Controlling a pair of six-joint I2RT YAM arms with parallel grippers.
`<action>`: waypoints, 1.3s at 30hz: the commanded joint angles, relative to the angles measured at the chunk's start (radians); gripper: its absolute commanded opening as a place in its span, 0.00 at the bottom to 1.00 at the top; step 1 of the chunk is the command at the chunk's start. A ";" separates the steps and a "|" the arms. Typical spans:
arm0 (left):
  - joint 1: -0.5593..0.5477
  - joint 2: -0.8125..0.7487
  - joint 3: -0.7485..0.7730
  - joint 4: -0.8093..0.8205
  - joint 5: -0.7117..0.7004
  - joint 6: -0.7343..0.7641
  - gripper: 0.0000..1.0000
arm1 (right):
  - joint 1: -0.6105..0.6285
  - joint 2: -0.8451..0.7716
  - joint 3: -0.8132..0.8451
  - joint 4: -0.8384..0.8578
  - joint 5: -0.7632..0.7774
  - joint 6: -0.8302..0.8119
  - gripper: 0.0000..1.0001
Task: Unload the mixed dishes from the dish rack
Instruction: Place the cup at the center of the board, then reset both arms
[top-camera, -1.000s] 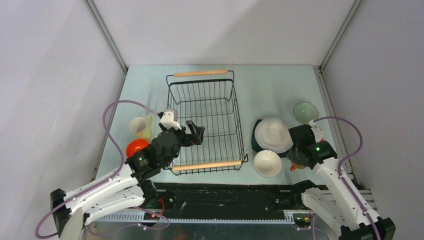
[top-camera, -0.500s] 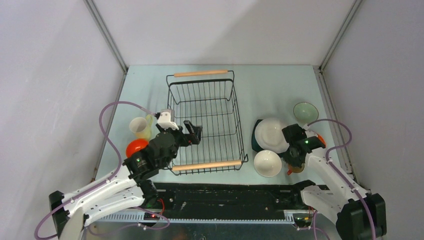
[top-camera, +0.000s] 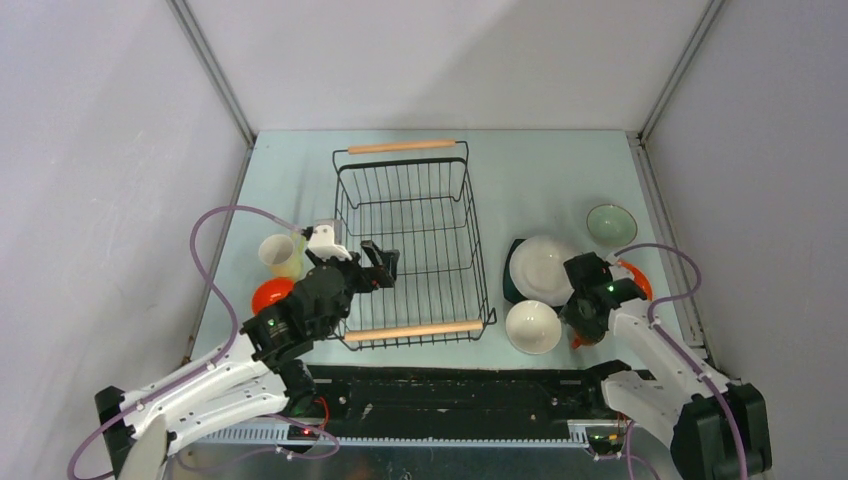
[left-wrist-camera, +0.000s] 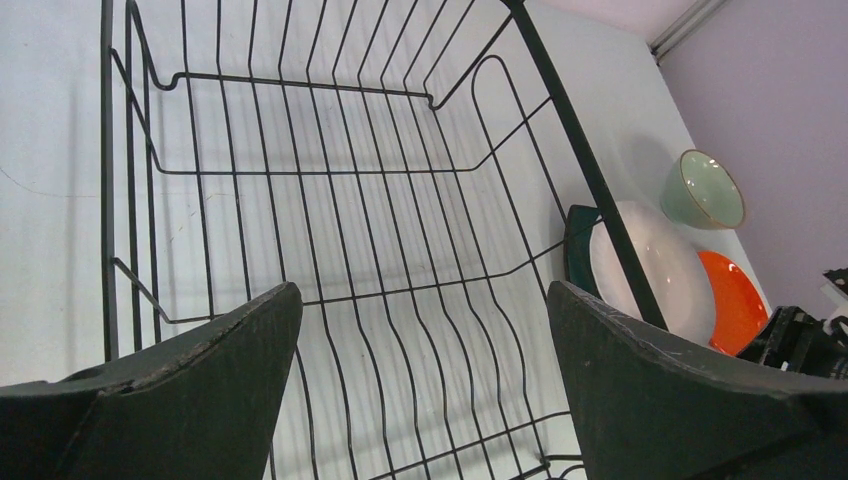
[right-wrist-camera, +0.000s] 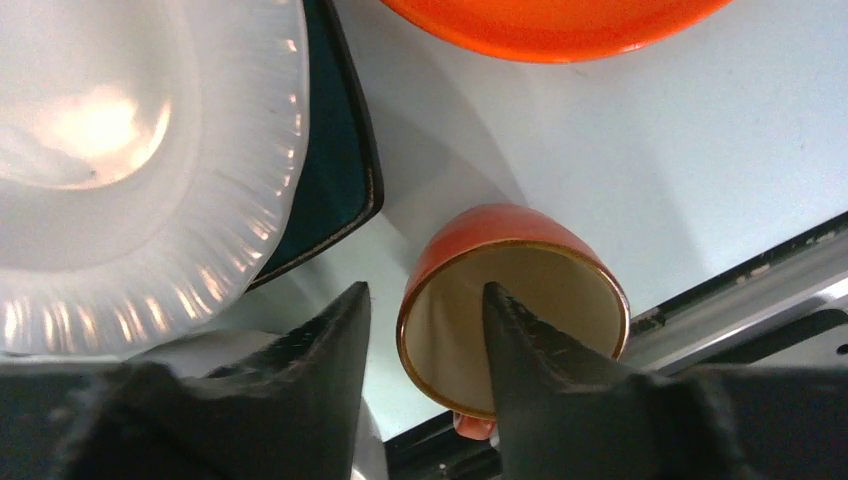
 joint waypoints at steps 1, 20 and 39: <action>-0.004 -0.008 -0.001 -0.006 -0.021 -0.021 1.00 | -0.002 -0.125 0.001 0.008 0.013 0.013 0.53; -0.004 -0.021 0.112 -0.282 -0.246 -0.100 1.00 | -0.008 -0.665 0.105 0.163 0.032 -0.185 1.00; 0.004 -0.005 0.188 -0.696 -0.474 -0.431 1.00 | -0.007 -1.019 -0.070 0.413 -0.122 -0.311 0.99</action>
